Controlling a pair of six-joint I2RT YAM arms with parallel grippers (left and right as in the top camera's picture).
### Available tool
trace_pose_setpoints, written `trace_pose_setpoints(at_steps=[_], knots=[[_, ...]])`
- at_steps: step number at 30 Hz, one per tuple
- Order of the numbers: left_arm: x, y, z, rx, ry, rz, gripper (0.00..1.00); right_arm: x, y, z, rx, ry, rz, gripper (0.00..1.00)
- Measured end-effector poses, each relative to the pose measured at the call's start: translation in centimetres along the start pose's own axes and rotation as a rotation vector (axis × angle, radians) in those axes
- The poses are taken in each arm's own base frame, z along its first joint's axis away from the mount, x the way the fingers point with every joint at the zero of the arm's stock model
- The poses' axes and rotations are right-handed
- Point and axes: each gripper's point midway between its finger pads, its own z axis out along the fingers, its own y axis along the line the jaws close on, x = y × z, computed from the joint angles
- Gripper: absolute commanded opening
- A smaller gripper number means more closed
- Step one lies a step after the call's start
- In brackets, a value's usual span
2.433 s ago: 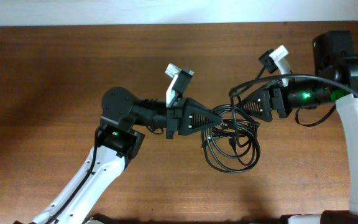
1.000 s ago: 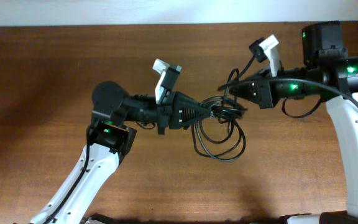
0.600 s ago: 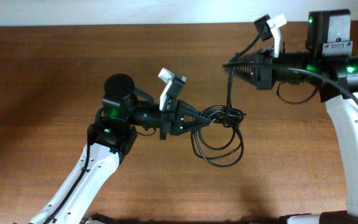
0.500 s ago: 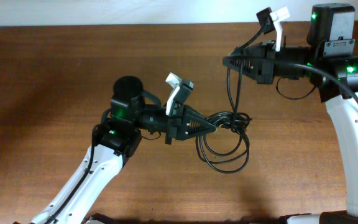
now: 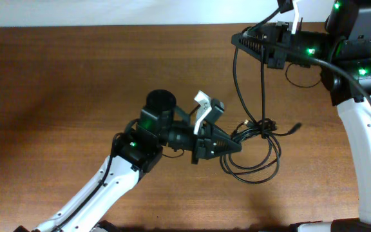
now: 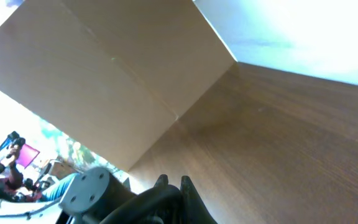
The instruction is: Untangle cables
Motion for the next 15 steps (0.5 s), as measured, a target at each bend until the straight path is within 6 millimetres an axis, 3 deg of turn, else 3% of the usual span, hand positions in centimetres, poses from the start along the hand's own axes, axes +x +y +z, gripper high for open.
trace_pose_setpoints(at_steps=[7, 12, 15], knots=[[-0.6, -0.2, 0.4, -0.003, -0.021, 0.037, 0.0, 1.7, -4.0, -0.4, 0.218, 0.014, 0.128, 0.04], [-2.6, -1.5, 0.4, 0.037, -0.083, 0.113, 0.0, 6.8, -8.5, -2.8, 0.522, 0.141, 0.259, 0.04], [-3.7, -2.3, 0.3, 0.066, -0.119, 0.144, 0.0, 8.1, -10.2, -4.2, 0.656, 0.179, 0.275, 0.08]])
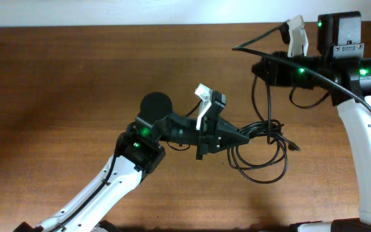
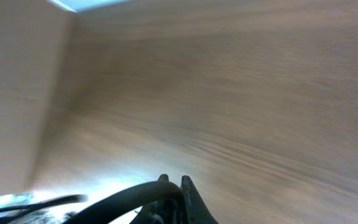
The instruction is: Untangle cables
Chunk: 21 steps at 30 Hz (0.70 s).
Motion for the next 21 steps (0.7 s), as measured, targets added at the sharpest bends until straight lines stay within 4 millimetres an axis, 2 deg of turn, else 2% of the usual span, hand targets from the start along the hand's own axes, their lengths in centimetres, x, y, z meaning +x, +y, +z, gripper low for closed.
trace_pose_setpoints(at_steps=[2, 4, 6, 7, 9, 10, 13, 16, 21], knots=[[-0.7, -0.7, 0.0, 0.023, -0.019, 0.01, 0.0, 0.6, -2.6, -0.2, 0.149, 0.014, 0.014, 0.12], [-1.0, -1.1, 0.0, 0.037, -0.026, 0.003, 0.0, 1.0, -4.2, -0.5, 0.241, 0.022, 0.018, 0.22], [-1.1, -1.2, 0.0, 0.044, -0.026, -0.024, 0.0, 1.4, -5.4, -0.9, 0.311, 0.036, 0.025, 0.47], [-1.1, -1.2, 0.0, 0.045, -0.026, -0.046, 0.0, 1.6, -5.8, -1.0, 0.336, 0.041, 0.023, 0.65], [-1.2, -1.1, -0.2, 0.041, -0.028, -0.081, 0.0, 1.7, -6.2, -1.1, 0.358, 0.043, 0.023, 0.84], [-1.5, -0.7, -0.6, 0.028, -0.037, -0.11, 0.0, 1.7, -6.3, -1.2, 0.364, 0.043, 0.019, 0.9], [-2.0, 0.6, -1.9, -0.015, -0.061, -0.176, 0.0, 1.7, -6.3, -1.2, 0.363, 0.044, 0.018, 0.95], [-1.3, 2.4, -3.0, -0.072, -0.055, -0.293, 0.0, 1.7, -5.7, -1.0, 0.329, 0.048, 0.016, 0.95], [-1.3, 3.0, -3.5, -0.093, -0.061, -0.328, 0.0, 1.4, -5.3, -0.8, 0.302, 0.036, 0.011, 0.95]])
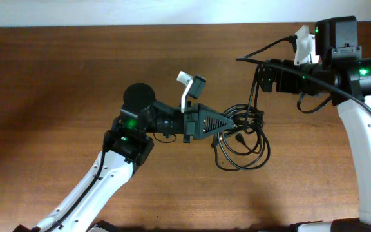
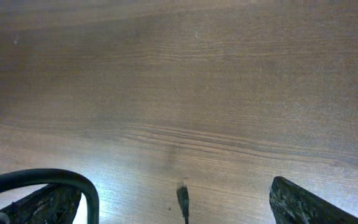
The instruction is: Untangle cables
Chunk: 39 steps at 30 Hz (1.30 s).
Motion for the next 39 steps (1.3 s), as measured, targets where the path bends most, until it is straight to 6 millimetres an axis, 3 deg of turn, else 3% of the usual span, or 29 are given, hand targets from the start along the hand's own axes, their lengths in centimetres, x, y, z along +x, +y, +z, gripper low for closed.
trace_pose_setpoints(at_steps=[7, 18, 19, 20, 21, 26, 31, 39], knots=[[-0.5, 0.5, -0.5, -0.02, -0.023, -0.078, 0.0, 0.1, 1.0, -0.2, -0.079, 0.009, 0.009, 0.98], [-3.8, 3.3, -3.4, -0.108, -0.207, -0.458, 0.0, 0.8, -1.7, -0.9, -0.068, 0.043, 0.06, 0.97], [-4.2, 3.7, -3.9, -0.116, -0.228, -0.476, 0.0, 1.3, -1.8, -1.0, -0.074, 0.061, 0.022, 0.93], [-4.8, 3.9, -4.6, -0.121, -0.254, -0.49, 0.0, 1.9, -1.7, -1.1, -0.082, 0.086, -0.023, 0.82], [-5.3, 4.1, -5.2, -0.123, -0.278, -0.494, 0.0, 2.5, -1.6, -1.2, -0.096, 0.107, -0.077, 0.76], [-8.0, 3.1, -7.7, -0.077, -0.378, -0.488, 0.0, 4.2, 0.4, -1.7, -0.237, 0.139, -0.356, 0.75], [-9.0, 2.8, -8.8, -0.052, -0.418, -0.546, 0.0, 4.2, 2.6, -2.1, -0.389, 0.082, -0.56, 0.75], [-9.3, 3.0, -9.0, -0.045, -0.442, -0.596, 0.0, 5.2, 2.9, 3.7, -0.628, 0.155, -0.594, 0.7]])
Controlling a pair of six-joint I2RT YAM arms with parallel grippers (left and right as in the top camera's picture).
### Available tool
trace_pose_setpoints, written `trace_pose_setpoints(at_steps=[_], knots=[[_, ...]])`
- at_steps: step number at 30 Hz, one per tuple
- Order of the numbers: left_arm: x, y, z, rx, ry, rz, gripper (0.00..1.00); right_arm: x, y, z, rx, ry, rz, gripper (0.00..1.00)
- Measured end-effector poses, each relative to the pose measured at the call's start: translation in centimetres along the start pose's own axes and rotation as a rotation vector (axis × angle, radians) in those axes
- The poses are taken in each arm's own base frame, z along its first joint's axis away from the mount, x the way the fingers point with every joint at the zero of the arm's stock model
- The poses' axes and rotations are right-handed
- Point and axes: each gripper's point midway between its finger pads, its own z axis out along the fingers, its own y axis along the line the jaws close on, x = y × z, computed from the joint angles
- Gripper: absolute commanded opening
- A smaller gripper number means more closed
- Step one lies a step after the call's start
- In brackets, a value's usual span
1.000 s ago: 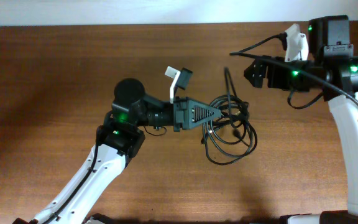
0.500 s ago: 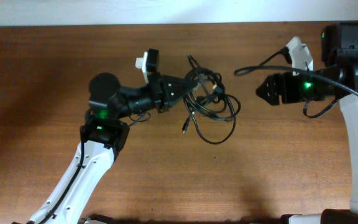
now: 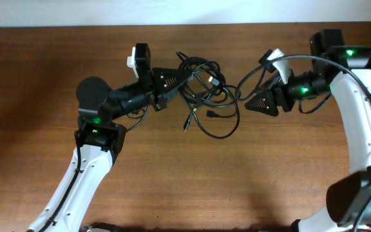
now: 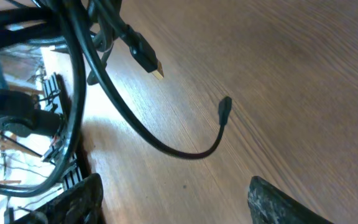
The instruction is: Untangle cables
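A tangle of black cables [image 3: 201, 80] hangs at the far middle of the table, and one loop [image 3: 219, 129] droops toward the near side. My left gripper [image 3: 178, 77] is shut on the tangle's left side. My right gripper [image 3: 250, 103] points left at the tangle from its right, open and holding nothing. In the right wrist view its two dark fingers [image 4: 73, 199] stand wide apart over bare wood. Above them are cable strands [image 4: 79, 68], a gold-tipped plug [image 4: 146, 59] and a small plug [image 4: 224, 106].
The brown wooden table [image 3: 57, 77] stretches left and toward the near edge. A pale wall strip [image 3: 172, 9] runs along the far edge. A thin black lead [image 3: 253, 74] arcs from near the tangle toward the right arm's wrist.
My left gripper has carried the tangle from the table's middle to the far middle-left. My right gripper, still open, now sits lower and points at the tangle's right side.
First my right gripper was shut on a cable strand held high at the far right, with my left shut on the tangle mid-table. The same hold stood a moment later. Then the right was open and the strand free. Now the left holds the tangle farther back and left.
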Motion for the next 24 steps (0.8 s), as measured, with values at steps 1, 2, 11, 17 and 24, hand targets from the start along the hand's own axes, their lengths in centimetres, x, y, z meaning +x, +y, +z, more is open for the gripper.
trace_pose_setpoints(at_steps=[1, 2, 11, 17, 24], knots=[[-0.1, -0.1, 0.0, 0.004, -0.008, 0.002, 0.0, 0.1, -0.3, 0.5, -0.023, -0.003, -0.014, 0.69], [-0.3, -0.3, 0.0, 0.01, -0.017, 0.003, 0.0, 0.1, -0.5, 0.9, -0.047, -0.006, -0.031, 0.68], [-1.7, -1.5, -0.8, 0.053, -0.078, -0.014, 0.0, -1.5, -0.5, 4.1, -0.156, -0.156, -0.33, 0.49], [-1.6, -2.0, -0.8, 0.068, -0.075, -0.032, 0.0, -0.9, -1.4, 6.4, -0.17, -0.209, -0.41, 0.21], [-1.6, -2.3, -0.8, 0.08, -0.073, -0.039, 0.0, -0.3, -0.7, 8.0, -0.206, -0.211, -0.427, 0.04]])
